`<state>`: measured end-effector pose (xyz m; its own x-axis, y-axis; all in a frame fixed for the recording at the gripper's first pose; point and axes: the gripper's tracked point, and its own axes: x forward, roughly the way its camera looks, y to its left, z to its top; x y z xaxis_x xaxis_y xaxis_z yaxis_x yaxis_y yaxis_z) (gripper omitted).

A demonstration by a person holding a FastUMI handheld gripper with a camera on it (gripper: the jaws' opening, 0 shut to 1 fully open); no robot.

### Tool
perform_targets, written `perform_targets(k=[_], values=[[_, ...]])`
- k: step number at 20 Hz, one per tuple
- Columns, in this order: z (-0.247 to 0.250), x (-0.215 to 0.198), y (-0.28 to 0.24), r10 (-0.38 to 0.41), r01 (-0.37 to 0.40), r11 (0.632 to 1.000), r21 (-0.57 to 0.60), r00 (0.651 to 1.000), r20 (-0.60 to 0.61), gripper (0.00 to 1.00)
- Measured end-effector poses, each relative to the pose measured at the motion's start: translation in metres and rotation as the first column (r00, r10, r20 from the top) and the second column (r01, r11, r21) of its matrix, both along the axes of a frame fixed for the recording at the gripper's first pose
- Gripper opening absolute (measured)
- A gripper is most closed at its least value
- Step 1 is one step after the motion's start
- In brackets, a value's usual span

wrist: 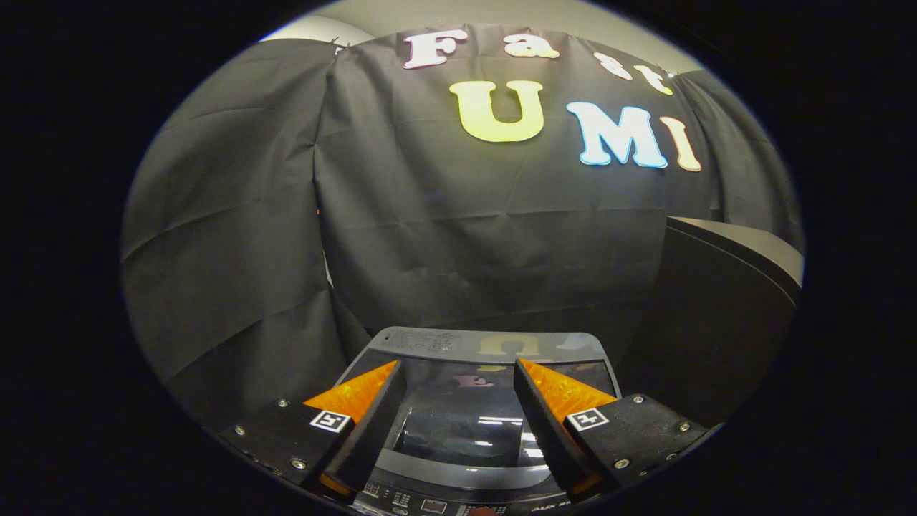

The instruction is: Put the clothes into the washing machine and then close the washing machine lid.

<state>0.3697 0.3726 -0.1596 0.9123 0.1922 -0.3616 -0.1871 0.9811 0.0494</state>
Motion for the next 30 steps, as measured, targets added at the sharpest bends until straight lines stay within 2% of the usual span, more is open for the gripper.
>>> perform_targets(k=[7,13,22,30], values=[[0.076,-0.028,-0.030,0.003,-0.005,1.000,0.018,0.996,0.086,0.94],[0.151,-0.064,-0.101,-0.024,0.024,1.000,0.005,0.976,0.217,0.94],[0.196,-0.150,-0.223,-0.063,0.069,0.998,-0.010,0.955,0.291,0.94],[0.220,-0.224,-0.316,-0.141,0.142,0.990,0.021,0.942,0.304,0.94]])
